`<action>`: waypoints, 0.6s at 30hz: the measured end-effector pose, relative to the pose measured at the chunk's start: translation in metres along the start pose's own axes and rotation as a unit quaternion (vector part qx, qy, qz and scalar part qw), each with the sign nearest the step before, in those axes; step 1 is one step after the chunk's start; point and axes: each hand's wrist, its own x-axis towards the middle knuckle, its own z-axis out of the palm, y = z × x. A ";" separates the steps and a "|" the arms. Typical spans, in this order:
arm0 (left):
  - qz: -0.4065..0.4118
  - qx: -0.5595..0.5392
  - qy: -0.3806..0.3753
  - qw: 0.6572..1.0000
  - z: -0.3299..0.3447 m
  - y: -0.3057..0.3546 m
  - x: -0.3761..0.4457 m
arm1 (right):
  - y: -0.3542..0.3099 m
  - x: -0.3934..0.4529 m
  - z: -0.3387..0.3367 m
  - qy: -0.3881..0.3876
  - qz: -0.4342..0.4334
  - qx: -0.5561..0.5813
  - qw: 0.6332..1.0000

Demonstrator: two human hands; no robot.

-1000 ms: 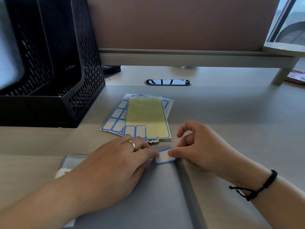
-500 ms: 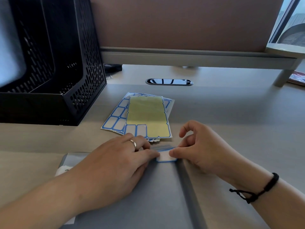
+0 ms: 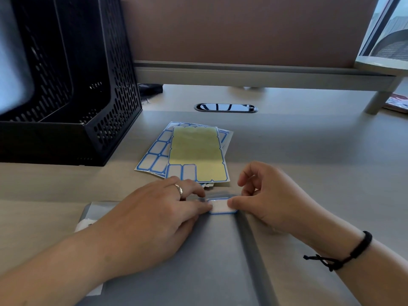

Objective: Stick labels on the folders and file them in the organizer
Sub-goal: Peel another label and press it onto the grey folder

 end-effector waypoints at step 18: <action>0.038 -0.015 0.007 0.999 0.001 -0.002 0.001 | -0.001 -0.029 -0.028 -0.164 -0.230 -0.303 0.910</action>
